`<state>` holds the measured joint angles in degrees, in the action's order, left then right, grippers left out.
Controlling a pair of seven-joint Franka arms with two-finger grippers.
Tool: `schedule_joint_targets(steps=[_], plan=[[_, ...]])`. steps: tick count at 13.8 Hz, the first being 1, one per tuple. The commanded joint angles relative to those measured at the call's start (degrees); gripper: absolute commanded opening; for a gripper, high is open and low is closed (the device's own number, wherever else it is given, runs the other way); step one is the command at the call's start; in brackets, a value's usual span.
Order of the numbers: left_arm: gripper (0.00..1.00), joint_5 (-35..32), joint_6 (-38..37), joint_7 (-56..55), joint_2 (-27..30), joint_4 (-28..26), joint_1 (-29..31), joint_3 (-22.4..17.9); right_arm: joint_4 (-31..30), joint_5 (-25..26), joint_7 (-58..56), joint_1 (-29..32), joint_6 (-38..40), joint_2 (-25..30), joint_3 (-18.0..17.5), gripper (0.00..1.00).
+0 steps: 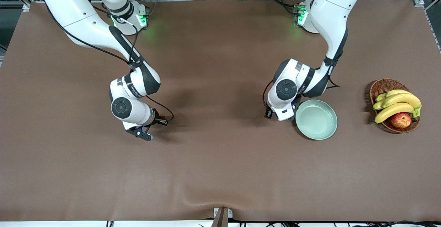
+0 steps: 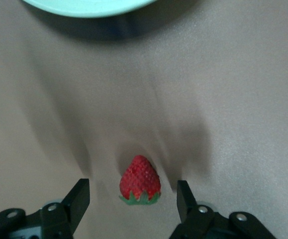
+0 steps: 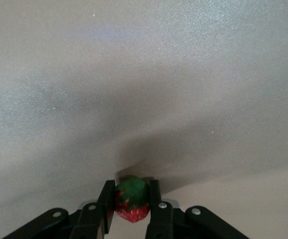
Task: Collect all strawberries into plate
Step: 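Grasp the strawberry with the left gripper while the right gripper grasps another, then drop the strawberry onto the plate while the right gripper carries another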
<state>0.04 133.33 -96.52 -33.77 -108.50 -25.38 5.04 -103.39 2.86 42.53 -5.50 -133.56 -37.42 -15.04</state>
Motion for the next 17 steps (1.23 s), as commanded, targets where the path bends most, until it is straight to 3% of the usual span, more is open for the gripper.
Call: schedule_joint_targets(steps=[1, 2, 3, 4, 6, 10, 14, 17], plan=[[0.56, 0.0, 1.3, -0.9, -0.7, 0.1, 0.2, 0.0, 0.3, -0.2, 1.2, 0.3, 0.0, 0.8, -0.4, 0.0], [0.36, 0.0, 1.2, -0.8, -0.9, 0.5, 0.3, 0.0, 1.0, -0.2, 0.9, 0.5, 0.1, 0.9, -0.4, 0.0], [0.1, -0.1, 1.2, 0.2, -0.8, 0.7, 0.6, 0.0, 1.9, -0.2, 0.9, 0.6, 0.8, 1.0, -0.5, 0.0], [0.0, -0.3, 1.3, 0.4, -0.4, 0.8, 0.6, -0.1, 3.2, -0.3, 0.9, 0.7, 1.8, 1.0, -0.5, 0.0], [0.0, -1.7, 1.1, 0.9, 1.1, 1.0, 1.1, -0.3, 7.3, -0.7, 0.8, 1.1, 6.8, 1.0, -0.5, 0.0], [0.0, -3.6, -2.2, 8.1, 5.7, 1.0, 5.9, -0.3, 16.5, -9.2, 0.8, 1.1, 16.8, 0.9, -0.4, 0.0], [0.0, -3.6, -5.8, 22.8, 8.4, 0.8, 12.0, -0.3, 19.1, -21.6, 3.5, -0.2, 16.0, 0.8, -0.5, 0.0], [0.0, -3.6, -5.8, 30.7, 8.1, 1.0, 15.3, -0.4, 19.5, -23.2, 13.2, -5.7, 8.1, 0.3, -0.5, 0.0]])
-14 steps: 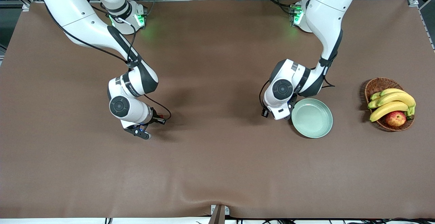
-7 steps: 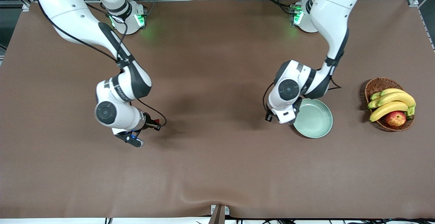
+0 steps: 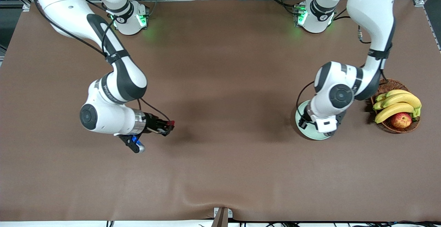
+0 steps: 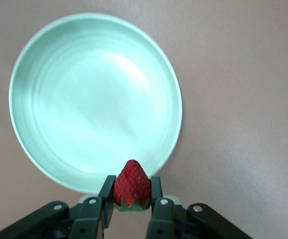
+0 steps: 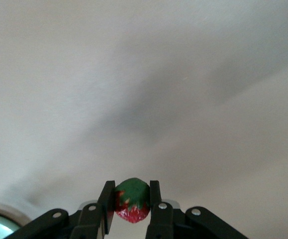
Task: Collect all strawberries into plate
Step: 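Drop the strawberry onto the plate while the right gripper carries another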
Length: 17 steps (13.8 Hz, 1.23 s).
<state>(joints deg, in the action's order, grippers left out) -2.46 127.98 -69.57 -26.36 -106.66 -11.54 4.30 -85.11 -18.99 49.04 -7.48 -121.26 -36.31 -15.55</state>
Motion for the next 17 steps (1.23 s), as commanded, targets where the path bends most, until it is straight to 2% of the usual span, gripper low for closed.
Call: schedule_joint_targets(steps=[1, 6, 8, 9, 10, 11, 17], plan=[[0.0, -1.1, -0.4, 6.3, 0.5, -0.8, 2.7, 0.4, 1.3, -1.2, 9.7, -6.5, -7.6, -1.6, 0.0, 0.0], [0.0, -1.1, 1.7, 22.8, -2.1, -0.7, 8.4, 0.4, 3.0, -1.3, 24.2, -17.8, -25.6, -7.1, -0.1, 0.0], [0.0, -1.1, 3.5, 28.0, -3.7, -0.9, 10.7, 0.4, 5.6, -1.3, 28.0, -21.4, -29.2, -10.4, -0.1, 0.0], [0.12, -1.1, 3.5, 31.0, -4.0, -1.0, 11.8, 0.4, 7.1, -1.3, 28.8, -23.4, -31.5, -12.4, -0.1, 0.0], [0.49, -1.1, 3.5, 33.2, -4.1, -1.1, 13.0, 0.4, 8.2, -1.2, 30.0, -25.3, -33.9, -14.3, -0.1, 0.0], [0.98, -1.1, 3.5, 34.3, -4.2, -1.2, 13.8, 0.6, 9.2, -1.2, 30.4, -26.7, -35.7, -15.8, 0.0, 0.0], [1.0, -0.3, 0.9, 33.7, -1.3, -0.9, 13.1, 1.8, 9.7, -1.0, 30.8, -33.2, -44.7, -21.0, 0.2, 0.0]])
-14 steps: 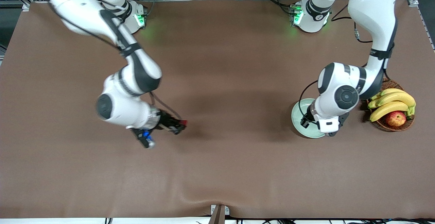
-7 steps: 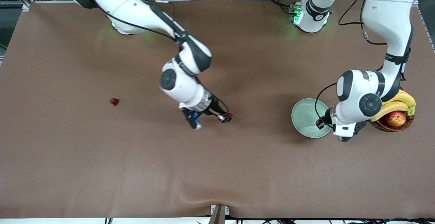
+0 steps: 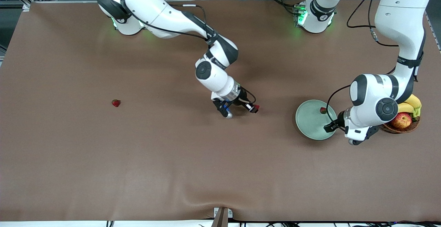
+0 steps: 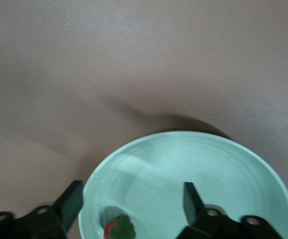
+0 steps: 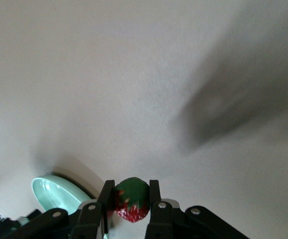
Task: Collect all strawberries into plate
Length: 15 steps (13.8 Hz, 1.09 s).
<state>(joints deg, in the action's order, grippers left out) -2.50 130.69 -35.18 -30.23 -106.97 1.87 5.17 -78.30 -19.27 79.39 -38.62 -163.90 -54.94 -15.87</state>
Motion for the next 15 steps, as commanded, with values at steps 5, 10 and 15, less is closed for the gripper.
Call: schedule_joint_targets(steps=[5, 10, 15], plan=[[1.0, -0.1, -3.9, -15.0, 3.3, -0.3, -0.4, 9.8, 2.7, -0.5, 0.3, -2.7, -2.4, -2.9, 0.7, 1.0], [1.0, -0.1, -3.8, -25.4, 2.6, 0.5, -3.6, 12.5, 2.3, -0.2, -0.1, 2.6, 7.1, 1.3, 0.7, 1.0], [1.0, -0.1, -3.4, -33.7, -0.4, 4.2, -10.8, 12.6, 2.2, 8.1, -0.6, 13.5, 34.0, 10.2, 0.3, 1.0]])
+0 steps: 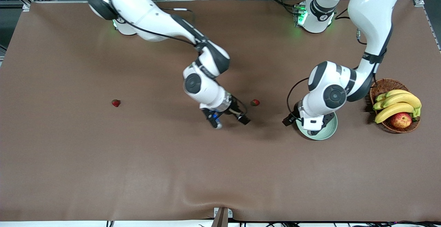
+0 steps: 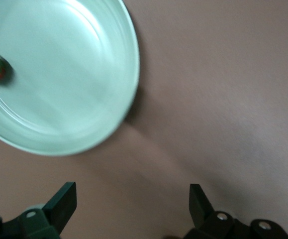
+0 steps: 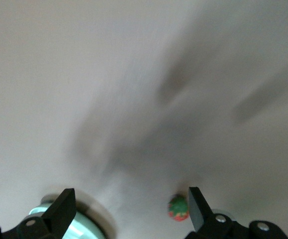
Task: Collect all strawberries into plate
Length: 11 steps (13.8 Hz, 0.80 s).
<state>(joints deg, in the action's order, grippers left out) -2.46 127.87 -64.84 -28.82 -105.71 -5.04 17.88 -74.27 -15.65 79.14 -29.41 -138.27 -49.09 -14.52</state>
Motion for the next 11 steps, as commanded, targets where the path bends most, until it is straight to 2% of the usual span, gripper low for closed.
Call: schedule_joint_targets(steps=[1, 2, 3, 6, 8, 11], plan=[[1.0, -0.1, -0.6, -5.4, -3.0, 4.4, -6.0, -0.2, -1.9, 7.3, -1.3, 6.2, 13.8, 6.4, -1.0, 1.0], [1.0, -0.2, -0.6, -8.1, -4.2, 5.6, -7.8, -0.2, -2.4, 8.0, -2.9, 7.8, 19.5, 8.4, -1.0, 1.0], [1.0, -0.6, -0.3, -10.4, -5.3, 6.2, -9.2, -0.2, -4.4, 8.4, -7.2, 10.0, 21.9, 11.0, -0.9, 1.0], [1.0, -2.5, 0.1, -10.7, -5.9, 6.0, -15.2, -0.7, -16.7, 8.2, -24.8, 17.8, 22.2, 20.9, -1.0, 1.0], [1.0, -8.9, 0.0, -10.3, -5.9, 5.2, -17.4, -0.5, -22.6, 8.3, -31.8, 22.4, 22.6, 25.0, -0.8, 1.0], [1.0, -10.5, -0.1, -11.4, -7.0, 4.3, -18.4, -0.5, -28.7, 8.6, -48.2, 29.1, 24.4, 28.8, -0.5, 1.0]])
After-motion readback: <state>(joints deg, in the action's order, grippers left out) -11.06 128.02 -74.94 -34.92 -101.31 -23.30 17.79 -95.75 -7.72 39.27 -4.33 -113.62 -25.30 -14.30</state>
